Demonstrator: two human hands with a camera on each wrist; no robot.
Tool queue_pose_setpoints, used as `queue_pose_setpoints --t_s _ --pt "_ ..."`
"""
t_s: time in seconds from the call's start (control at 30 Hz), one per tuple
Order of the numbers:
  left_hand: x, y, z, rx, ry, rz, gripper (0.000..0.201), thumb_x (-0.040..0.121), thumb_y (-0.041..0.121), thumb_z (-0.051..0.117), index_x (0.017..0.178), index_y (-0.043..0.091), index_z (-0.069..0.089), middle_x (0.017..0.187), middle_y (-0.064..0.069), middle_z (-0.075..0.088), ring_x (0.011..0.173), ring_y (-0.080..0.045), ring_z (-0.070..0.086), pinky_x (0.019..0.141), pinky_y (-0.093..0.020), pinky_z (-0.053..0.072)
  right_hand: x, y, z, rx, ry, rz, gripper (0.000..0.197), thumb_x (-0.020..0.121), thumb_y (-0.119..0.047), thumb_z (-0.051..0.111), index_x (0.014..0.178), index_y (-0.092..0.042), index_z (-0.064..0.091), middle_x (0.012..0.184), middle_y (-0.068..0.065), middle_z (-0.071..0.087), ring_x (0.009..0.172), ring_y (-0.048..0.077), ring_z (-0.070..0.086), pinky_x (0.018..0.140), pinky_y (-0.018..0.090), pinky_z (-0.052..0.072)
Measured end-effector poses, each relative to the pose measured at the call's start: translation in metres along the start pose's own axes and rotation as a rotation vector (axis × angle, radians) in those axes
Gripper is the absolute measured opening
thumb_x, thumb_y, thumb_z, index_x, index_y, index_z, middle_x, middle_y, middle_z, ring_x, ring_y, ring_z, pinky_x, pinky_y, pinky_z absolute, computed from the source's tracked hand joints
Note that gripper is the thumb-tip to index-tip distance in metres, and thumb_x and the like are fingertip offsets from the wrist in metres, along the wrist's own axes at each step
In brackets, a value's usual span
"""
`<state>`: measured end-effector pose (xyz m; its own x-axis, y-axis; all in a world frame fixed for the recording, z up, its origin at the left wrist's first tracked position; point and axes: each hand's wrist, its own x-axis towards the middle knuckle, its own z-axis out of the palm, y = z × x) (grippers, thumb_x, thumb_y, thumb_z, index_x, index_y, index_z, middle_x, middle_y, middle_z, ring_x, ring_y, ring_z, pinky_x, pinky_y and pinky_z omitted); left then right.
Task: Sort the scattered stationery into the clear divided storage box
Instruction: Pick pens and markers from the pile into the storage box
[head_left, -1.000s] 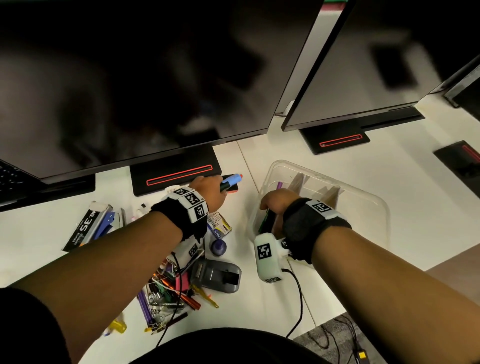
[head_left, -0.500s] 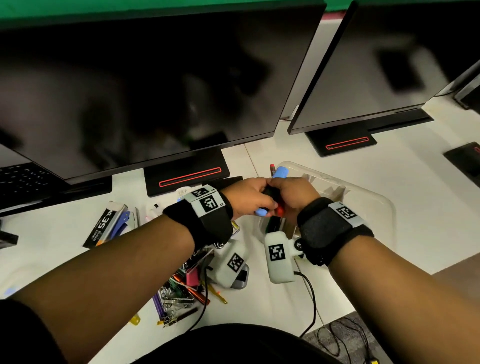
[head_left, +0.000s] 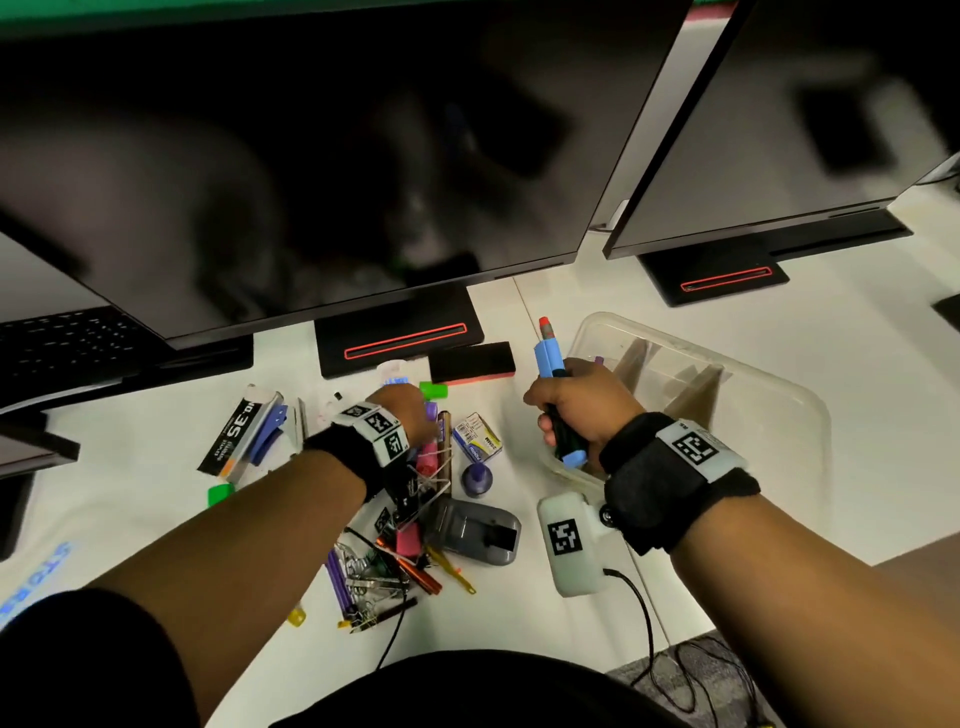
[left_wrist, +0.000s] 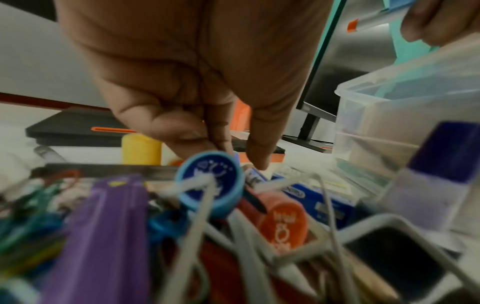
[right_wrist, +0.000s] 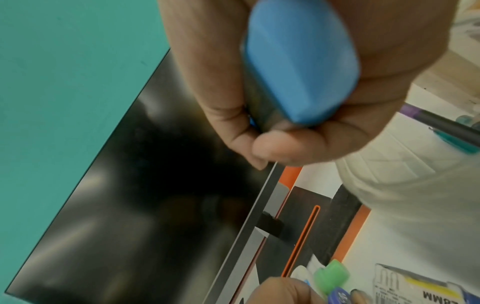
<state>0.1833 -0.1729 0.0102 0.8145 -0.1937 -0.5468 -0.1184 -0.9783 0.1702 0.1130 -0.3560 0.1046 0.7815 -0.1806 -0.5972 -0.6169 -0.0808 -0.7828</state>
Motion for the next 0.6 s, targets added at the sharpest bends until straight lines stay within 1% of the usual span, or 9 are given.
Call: queue_pose_setpoints --t_s 0.07,0.13,0.2,0.27,0.33,0.4,0.47,0.57,0.6 --pt "-0.001 0.002 0.009 0.009 0.059 0.030 0.034 0.083 0.039 0.058 0.098 0.008 0.063 0.102 -0.010 0.066 0.095 -0.027 0.061 0.077 -0.030 0.047 0.001 0.003 -0.003 0.083 0.034 0.005 0.016 0.085 -0.001 0.055 0.077 -0.009 0.044 0.058 0.007 0.044 0.043 0.018 0.044 0.040 0.023 0.042" --pt "-0.002 0.007 0.016 0.028 0.108 0.053 0.033 0.082 0.042 0.059 0.093 0.010 0.063 0.100 -0.008 0.066 0.093 -0.026 0.061 0.077 -0.030 0.048 0.001 0.004 -0.009 0.178 0.074 -0.007 0.016 0.086 0.001 0.052 0.076 -0.009 0.044 0.059 0.007 0.044 0.043 0.018 0.044 0.040 0.022 0.042" --pt "-0.003 0.014 0.020 0.077 0.103 0.069 0.033 0.078 0.043 0.064 0.095 0.014 0.063 0.101 -0.006 0.063 0.095 -0.025 0.060 0.077 -0.031 0.048 0.001 0.005 -0.015 0.216 0.084 -0.021 0.017 0.086 0.003 0.051 0.075 -0.008 0.045 0.058 0.007 0.045 0.042 0.017 0.044 0.041 0.023 0.043" --pt "-0.003 0.023 0.023 0.149 0.074 0.088 0.032 0.077 0.039 0.064 0.100 0.016 0.064 0.104 -0.005 0.060 0.098 -0.024 0.058 0.077 -0.031 0.047 0.000 0.007 -0.015 0.207 0.061 -0.021 0.017 0.085 0.004 0.052 0.074 -0.008 0.046 0.058 0.007 0.046 0.042 0.017 0.044 0.042 0.023 0.044" --pt "-0.004 0.031 0.028 0.191 0.082 0.099 0.033 0.079 0.033 0.062 0.106 0.013 0.062 0.109 -0.008 0.060 0.101 -0.027 0.059 0.078 -0.032 0.048 -0.002 0.010 -0.009 0.180 0.023 -0.012 0.015 0.085 0.004 0.054 0.077 -0.007 0.048 0.058 0.008 0.047 0.043 0.019 0.045 0.043 0.024 0.043" --pt "-0.006 0.040 0.035 0.259 0.089 0.114 0.035 0.083 0.028 0.059 0.111 0.007 0.059 0.112 -0.012 0.061 0.102 -0.029 0.061 0.083 -0.036 0.052 -0.002 0.011 -0.002 0.134 0.003 -0.015 0.011 0.084 0.002 0.056 0.085 -0.006 0.049 0.058 0.008 0.048 0.042 0.019 0.046 0.043 0.025 0.044" --pt "-0.008 0.047 0.041 0.301 0.085 0.132 0.032 0.086 0.025 0.055 0.112 0.006 0.057 0.114 -0.011 0.062 0.102 -0.027 0.061 0.083 -0.037 0.053 -0.001 0.013 0.002 0.105 0.002 -0.031 0.014 0.084 0.002 0.057 0.091 -0.006 0.048 0.057 0.007 0.049 0.041 0.018 0.047 0.043 0.024 0.046" --pt "-0.008 0.049 0.034 0.183 0.066 0.103 0.032 0.089 0.026 0.053 0.114 0.006 0.057 0.117 -0.011 0.061 0.107 -0.028 0.060 0.086 -0.035 0.050 0.000 0.016 0.002 0.105 -0.005 -0.045 0.016 0.084 0.002 0.058 0.093 -0.006 0.047 0.055 0.006 0.049 0.042 0.018 0.047 0.043 0.024 0.047" --pt "-0.008 0.046 0.029 0.108 0.066 0.082 0.032 0.090 0.028 0.053 0.112 0.005 0.058 0.115 -0.013 0.061 0.106 -0.029 0.060 0.085 -0.034 0.049 0.001 0.017 0.002 0.104 -0.007 -0.044 0.016 0.084 0.002 0.058 0.093 -0.006 0.048 0.054 0.006 0.050 0.042 0.018 0.047 0.044 0.024 0.048"
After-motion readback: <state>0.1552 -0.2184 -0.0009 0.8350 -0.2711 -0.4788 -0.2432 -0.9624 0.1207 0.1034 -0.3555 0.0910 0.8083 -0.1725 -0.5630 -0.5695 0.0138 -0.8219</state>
